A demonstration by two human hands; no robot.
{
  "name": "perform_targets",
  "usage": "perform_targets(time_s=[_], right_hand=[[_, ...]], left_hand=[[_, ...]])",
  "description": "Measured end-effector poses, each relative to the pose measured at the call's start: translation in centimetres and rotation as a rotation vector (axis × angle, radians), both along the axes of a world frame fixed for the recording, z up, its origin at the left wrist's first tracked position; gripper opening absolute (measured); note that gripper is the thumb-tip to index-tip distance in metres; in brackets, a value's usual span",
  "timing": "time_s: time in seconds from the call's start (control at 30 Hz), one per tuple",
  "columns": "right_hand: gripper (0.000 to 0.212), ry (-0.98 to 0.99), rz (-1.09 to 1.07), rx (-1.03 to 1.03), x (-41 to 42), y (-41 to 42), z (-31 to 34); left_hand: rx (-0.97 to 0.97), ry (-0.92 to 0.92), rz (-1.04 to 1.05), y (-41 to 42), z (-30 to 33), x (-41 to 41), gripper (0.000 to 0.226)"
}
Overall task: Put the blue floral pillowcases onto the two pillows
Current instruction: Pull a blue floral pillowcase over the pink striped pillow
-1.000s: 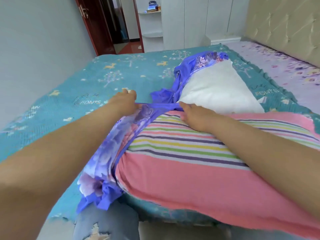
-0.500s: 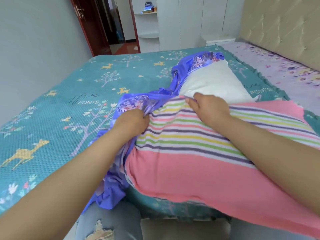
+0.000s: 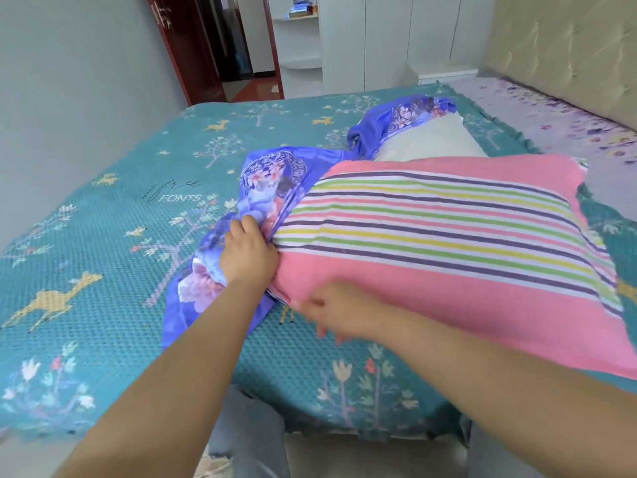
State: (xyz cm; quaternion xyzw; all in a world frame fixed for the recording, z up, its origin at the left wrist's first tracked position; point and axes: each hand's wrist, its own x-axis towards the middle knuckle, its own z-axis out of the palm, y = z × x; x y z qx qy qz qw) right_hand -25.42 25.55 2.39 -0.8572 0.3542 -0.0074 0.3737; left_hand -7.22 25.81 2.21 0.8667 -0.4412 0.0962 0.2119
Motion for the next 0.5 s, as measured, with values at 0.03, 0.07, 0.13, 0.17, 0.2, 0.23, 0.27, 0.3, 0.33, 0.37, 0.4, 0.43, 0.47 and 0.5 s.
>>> perform_targets(time_s=[0.03,0.07,0.13,0.17,0.2,0.23,0.27,0.3,0.33,0.37,0.4,0.43,0.47,0.5], right_hand=[[0.066,0.111,0.004,0.266,0.2,1.2,-1.1],[0.078,0.166,-0.007,0.505,0.4,2.1,-2.3],[0.092,-0.054,-0.173,0.889,1.0,2.3,-4.9],[0.096,-0.266,-0.336,1.048,1.6,2.2,-6.0],[0.096,-0.471,-0.493,1.172,2.3,1.8,-6.9],[0.091,-0.639,-0.604,1.264,3.1,1.5,-7.4],[0.084,-0.770,-0.672,1.338,3.9,1.5,-7.4],[0.076,-0.872,-0.724,1.375,4.5,1.5,-7.3],[0.064,-0.965,-0.765,1.372,5.0,1.4,-7.0],[0.051,-1.036,-0.795,1.334,5.2,1.3,-6.7],[0.040,-1.083,-0.804,1.281,5.3,1.1,-6.3],[0.033,-1.100,-0.787,1.224,5.3,1.0,-5.9],[0.030,-1.096,-0.753,1.170,5.3,0.8,-5.6],[0.030,-1.089,-0.720,1.116,5.4,0.7,-5.5]], left_hand=[[-0.015,0.024,0.014,0.3,-0.1,0.1,0.037],[0.002,0.044,0.039,0.6,-0.1,0.2,0.038],[0.057,0.053,0.102,1.1,-0.4,0.8,0.042],[0.070,0.052,0.126,1.3,-0.6,1.1,0.044],[0.062,0.054,0.139,1.4,-0.8,1.3,0.044],[0.042,0.066,0.148,1.4,-1.0,1.4,0.043],[0.010,0.097,0.155,1.4,-1.3,1.6,0.041],[-0.034,0.151,0.162,1.4,-1.6,1.8,0.039],[-0.083,0.218,0.168,1.3,-1.8,1.9,0.037],[-0.130,0.279,0.175,1.2,-2.0,2.0,0.036],[-0.172,0.321,0.184,1.1,-2.3,2.1,0.036],[-0.204,0.348,0.187,1.0,-2.4,2.3,0.035],[-0.227,0.365,0.192,1.0,-2.4,2.3,0.034],[-0.243,0.371,0.199,0.9,-2.4,2.3,0.033]])
